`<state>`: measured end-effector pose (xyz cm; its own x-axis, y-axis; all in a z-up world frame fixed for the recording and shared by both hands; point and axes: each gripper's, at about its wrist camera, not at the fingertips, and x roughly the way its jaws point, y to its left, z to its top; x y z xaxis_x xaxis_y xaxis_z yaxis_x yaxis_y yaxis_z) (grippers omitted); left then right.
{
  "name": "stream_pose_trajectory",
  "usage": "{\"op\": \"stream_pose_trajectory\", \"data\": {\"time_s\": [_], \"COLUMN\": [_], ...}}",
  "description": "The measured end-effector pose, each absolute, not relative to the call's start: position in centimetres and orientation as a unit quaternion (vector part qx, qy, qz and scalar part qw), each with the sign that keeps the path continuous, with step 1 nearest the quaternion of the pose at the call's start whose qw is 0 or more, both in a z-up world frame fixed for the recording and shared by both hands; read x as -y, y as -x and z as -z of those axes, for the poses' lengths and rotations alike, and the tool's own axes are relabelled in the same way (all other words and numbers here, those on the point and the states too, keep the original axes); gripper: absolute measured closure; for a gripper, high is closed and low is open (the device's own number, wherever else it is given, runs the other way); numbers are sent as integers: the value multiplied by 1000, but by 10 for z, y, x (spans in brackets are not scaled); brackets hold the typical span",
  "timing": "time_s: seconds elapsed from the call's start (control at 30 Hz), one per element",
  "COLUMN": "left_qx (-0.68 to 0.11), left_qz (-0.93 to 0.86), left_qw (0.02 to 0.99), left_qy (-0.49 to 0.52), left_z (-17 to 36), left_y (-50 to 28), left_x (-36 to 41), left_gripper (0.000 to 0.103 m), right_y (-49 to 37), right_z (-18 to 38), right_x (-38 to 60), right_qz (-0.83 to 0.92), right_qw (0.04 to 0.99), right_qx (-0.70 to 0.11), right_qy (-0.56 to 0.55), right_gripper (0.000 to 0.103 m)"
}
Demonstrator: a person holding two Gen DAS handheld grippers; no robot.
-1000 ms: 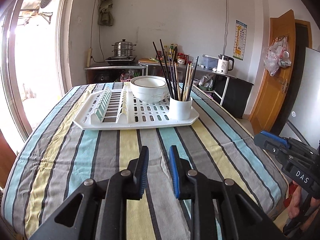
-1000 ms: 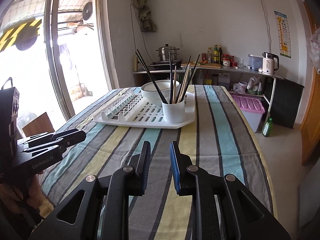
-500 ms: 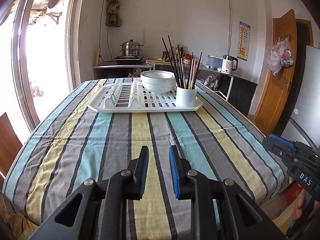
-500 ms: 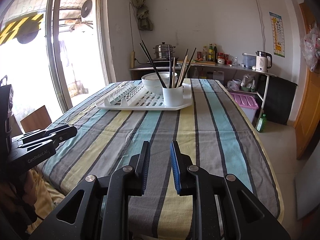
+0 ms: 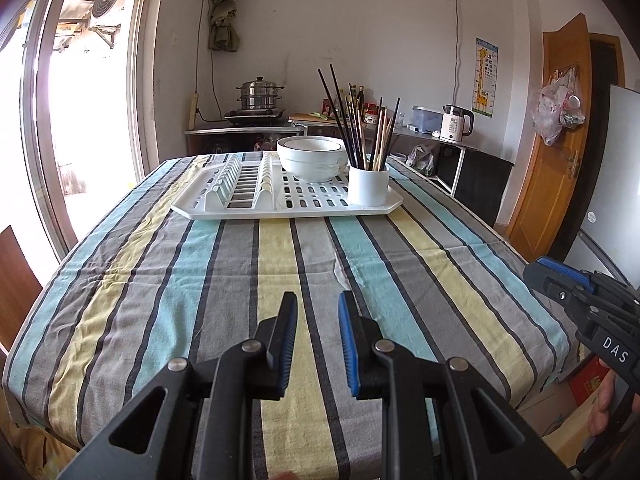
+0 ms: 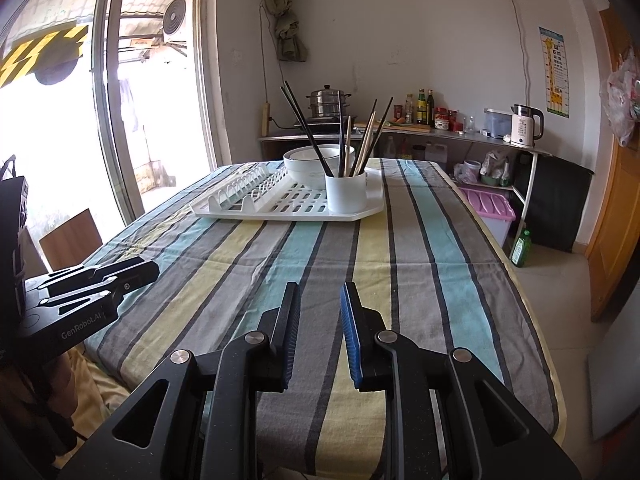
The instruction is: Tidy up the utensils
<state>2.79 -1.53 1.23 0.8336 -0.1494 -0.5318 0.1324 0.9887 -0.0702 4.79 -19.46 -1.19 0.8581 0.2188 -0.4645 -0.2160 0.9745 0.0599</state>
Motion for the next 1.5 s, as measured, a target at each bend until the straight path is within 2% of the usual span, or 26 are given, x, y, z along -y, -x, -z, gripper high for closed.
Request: {"op": "stream_pose_trajectory", "data": {"time_s": [1.5], "left_qx": [-276], "left_qz": [77], "left_qw": [958], "left_qy": [6], "left_z": [-16], "left_y": [-25], "left_x": [18], "left_gripper": [81], "right_y": [-48], "right_z": [11], "right_x": [191], "right_qz": [-112], "right_qw": [964], "right_qx": [-243], "right_qy": [1], "right_gripper": [81]}}
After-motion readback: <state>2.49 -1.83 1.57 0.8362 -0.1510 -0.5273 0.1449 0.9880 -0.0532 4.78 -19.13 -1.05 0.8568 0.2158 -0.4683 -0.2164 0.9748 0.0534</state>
